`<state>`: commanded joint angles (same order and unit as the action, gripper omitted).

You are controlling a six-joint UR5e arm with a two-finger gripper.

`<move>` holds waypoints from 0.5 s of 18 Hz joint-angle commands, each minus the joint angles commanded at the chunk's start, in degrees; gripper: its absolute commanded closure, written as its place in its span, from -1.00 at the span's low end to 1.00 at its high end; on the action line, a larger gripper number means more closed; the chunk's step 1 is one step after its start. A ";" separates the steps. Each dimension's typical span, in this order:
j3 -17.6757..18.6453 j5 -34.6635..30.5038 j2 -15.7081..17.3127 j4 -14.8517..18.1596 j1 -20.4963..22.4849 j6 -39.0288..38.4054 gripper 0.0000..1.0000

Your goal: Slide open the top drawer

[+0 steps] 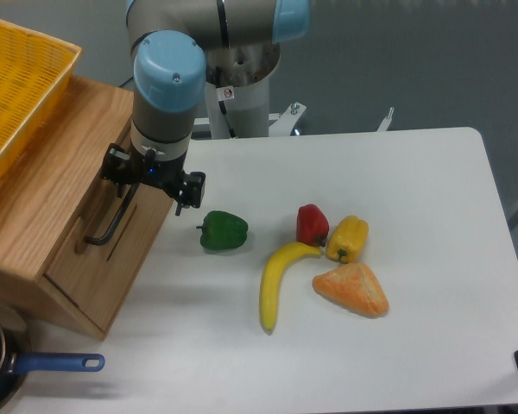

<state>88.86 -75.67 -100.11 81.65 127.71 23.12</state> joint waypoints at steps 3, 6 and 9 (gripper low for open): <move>-0.09 -0.26 -0.44 -0.18 0.00 0.09 -1.00; -0.44 -0.35 -0.44 -0.18 0.09 0.17 -1.00; -0.61 -0.35 -0.53 -0.18 0.53 0.70 -1.00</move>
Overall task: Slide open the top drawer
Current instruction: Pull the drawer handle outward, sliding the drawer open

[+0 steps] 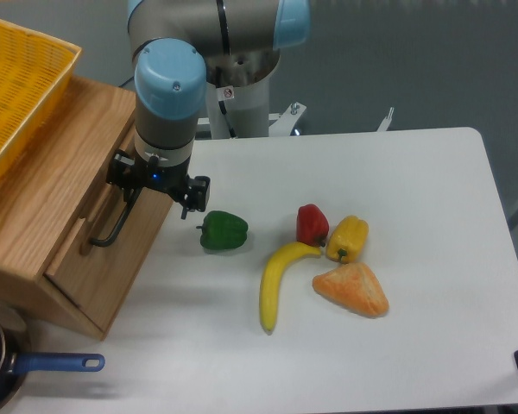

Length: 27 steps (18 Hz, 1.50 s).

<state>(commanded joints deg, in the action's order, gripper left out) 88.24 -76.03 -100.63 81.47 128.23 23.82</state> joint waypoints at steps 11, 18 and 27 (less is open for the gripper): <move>-0.09 0.00 -0.35 0.00 3.69 3.78 -1.00; 0.00 -1.76 -0.35 0.26 6.15 5.89 -1.00; 0.00 -2.02 -0.35 0.35 8.79 10.46 -1.00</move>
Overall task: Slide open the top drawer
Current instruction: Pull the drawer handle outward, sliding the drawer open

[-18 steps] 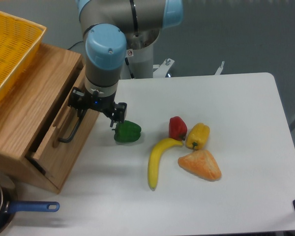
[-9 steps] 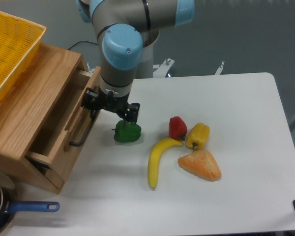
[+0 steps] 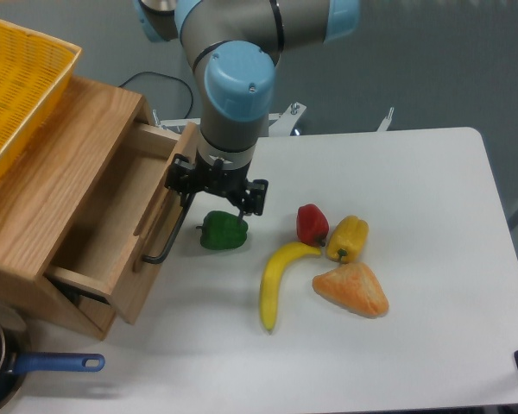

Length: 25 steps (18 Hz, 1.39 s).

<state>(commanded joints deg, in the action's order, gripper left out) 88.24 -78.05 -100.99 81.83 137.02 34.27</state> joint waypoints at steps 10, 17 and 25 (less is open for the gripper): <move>-1.58 -2.27 -1.84 -0.44 1.14 0.27 -1.00; -2.02 -3.60 -2.55 -0.26 1.76 2.82 -1.00; -2.37 -3.52 -3.08 -0.18 4.13 5.01 -1.00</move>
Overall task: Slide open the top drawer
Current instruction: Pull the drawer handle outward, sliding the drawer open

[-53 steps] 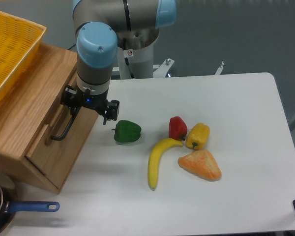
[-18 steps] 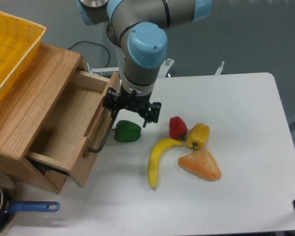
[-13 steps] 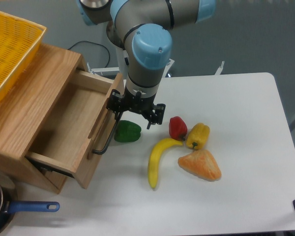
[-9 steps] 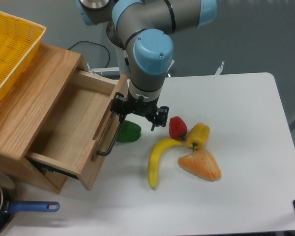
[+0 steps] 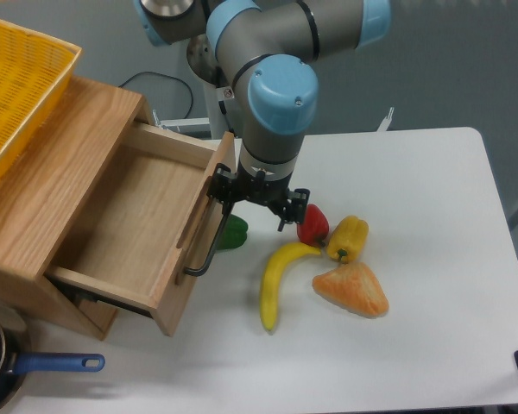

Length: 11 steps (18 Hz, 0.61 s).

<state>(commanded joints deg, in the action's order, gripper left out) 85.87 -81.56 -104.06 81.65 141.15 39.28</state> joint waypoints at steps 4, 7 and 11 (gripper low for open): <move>-0.09 0.09 -0.09 0.00 0.88 0.44 -1.00; -0.26 0.35 -0.18 0.09 1.50 0.53 -1.00; -0.62 0.70 0.00 0.26 1.50 0.53 -1.00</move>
<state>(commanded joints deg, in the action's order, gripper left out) 85.25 -80.86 -104.06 81.91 142.65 39.81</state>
